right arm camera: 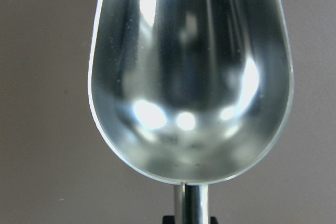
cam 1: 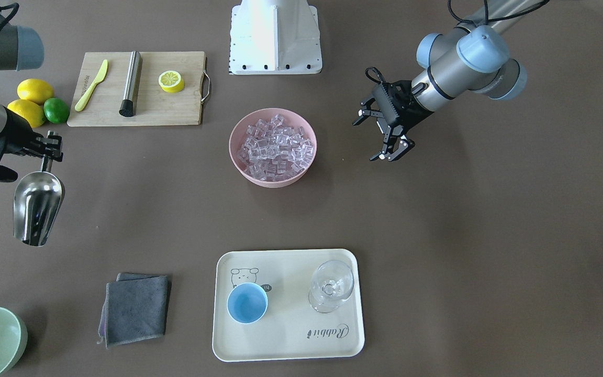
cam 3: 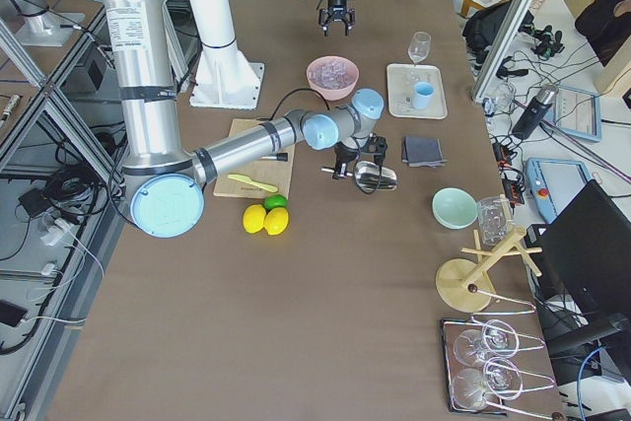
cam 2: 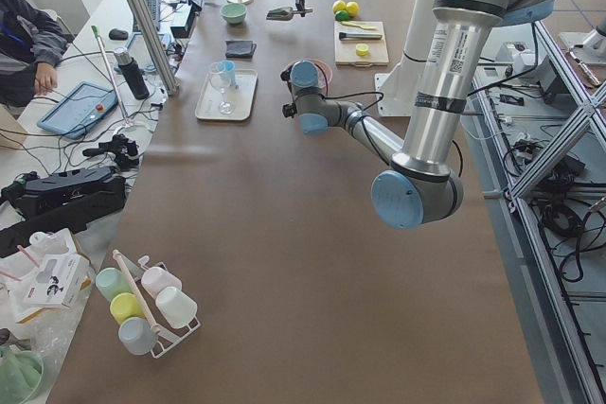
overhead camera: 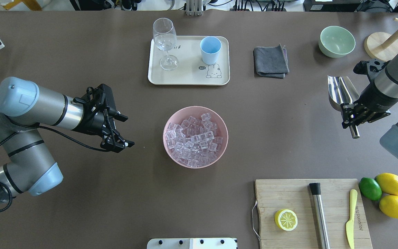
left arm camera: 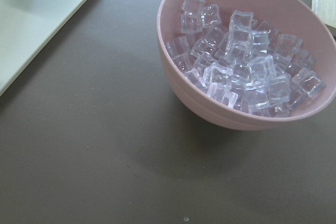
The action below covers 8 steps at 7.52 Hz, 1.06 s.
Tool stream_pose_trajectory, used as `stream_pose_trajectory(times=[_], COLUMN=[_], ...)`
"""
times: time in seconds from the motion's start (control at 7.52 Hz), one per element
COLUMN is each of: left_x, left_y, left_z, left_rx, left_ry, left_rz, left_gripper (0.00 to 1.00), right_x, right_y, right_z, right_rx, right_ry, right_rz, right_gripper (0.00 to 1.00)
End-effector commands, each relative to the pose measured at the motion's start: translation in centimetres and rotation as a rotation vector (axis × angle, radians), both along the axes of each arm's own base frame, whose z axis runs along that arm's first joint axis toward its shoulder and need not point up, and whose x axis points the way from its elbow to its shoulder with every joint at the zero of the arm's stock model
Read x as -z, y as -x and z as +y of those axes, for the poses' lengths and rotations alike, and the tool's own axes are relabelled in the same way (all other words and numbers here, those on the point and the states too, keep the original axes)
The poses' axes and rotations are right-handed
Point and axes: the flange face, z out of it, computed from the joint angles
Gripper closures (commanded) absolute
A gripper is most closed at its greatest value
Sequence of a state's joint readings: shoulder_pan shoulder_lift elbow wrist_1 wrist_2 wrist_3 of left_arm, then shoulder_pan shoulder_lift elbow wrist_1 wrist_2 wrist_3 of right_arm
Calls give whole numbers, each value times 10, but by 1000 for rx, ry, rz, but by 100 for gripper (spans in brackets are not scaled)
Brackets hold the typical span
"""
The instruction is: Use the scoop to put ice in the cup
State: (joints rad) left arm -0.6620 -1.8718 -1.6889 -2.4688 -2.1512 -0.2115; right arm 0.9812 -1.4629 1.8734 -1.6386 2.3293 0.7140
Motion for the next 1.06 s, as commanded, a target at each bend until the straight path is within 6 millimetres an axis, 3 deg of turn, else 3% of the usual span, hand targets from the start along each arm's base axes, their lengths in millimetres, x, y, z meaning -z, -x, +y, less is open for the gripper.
stream_pose_trajectory(times=[0.0, 0.27, 0.53, 0.8, 0.93], left_x=[-11, -22, -21, -31, -32], left_y=[-45, -70, -78, -82, -85], left_z=[10, 2, 8, 12, 12], left_rx=[29, 48, 54, 64, 67], left_ry=[-118, -279, -357, -376, -377], left_rz=[130, 144, 188, 225, 245], left_gripper=[2, 2, 2, 2, 2], right_x=[57, 77, 102, 112, 142], right_y=[-33, -49, -62, -54, -39], right_z=[16, 19, 35, 46, 55], right_rx=[58, 159, 249, 453, 563], right_ry=[-122, -297, -471, -641, -702], right_rz=[-28, -72, -89, -39, 7], right_gripper=[100, 100, 100, 100, 100])
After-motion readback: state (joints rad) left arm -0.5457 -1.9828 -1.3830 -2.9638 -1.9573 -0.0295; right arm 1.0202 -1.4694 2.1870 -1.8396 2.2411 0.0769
